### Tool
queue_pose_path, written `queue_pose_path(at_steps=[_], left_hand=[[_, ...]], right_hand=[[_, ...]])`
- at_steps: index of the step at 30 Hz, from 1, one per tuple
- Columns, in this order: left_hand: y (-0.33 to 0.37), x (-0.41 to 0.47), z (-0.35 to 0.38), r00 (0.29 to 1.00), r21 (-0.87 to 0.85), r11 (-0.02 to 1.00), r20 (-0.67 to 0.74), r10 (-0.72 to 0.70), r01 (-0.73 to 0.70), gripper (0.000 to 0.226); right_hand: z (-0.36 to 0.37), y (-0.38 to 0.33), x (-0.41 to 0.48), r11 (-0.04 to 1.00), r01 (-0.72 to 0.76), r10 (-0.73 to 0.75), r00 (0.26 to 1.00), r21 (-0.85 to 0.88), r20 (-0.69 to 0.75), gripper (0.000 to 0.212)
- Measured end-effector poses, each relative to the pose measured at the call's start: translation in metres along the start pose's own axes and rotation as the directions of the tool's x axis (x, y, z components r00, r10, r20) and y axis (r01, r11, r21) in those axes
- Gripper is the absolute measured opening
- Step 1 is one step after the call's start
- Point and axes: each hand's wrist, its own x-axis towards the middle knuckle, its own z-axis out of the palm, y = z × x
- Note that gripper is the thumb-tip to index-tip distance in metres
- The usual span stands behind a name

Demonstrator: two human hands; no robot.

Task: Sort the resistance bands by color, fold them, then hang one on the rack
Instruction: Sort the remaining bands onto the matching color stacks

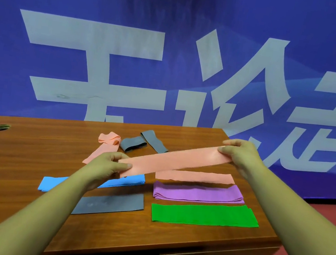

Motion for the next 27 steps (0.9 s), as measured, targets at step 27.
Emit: queue_pose_path(at_steps=[27], left_hand=[[-0.029,0.132,0.086,0.980,0.683,0.731,-0.132,0.151,-0.021,0.015]], right_hand=[[-0.012,0.143,0.112,0.828,-0.060,-0.020,0.991,-0.558,-0.135,0.020]])
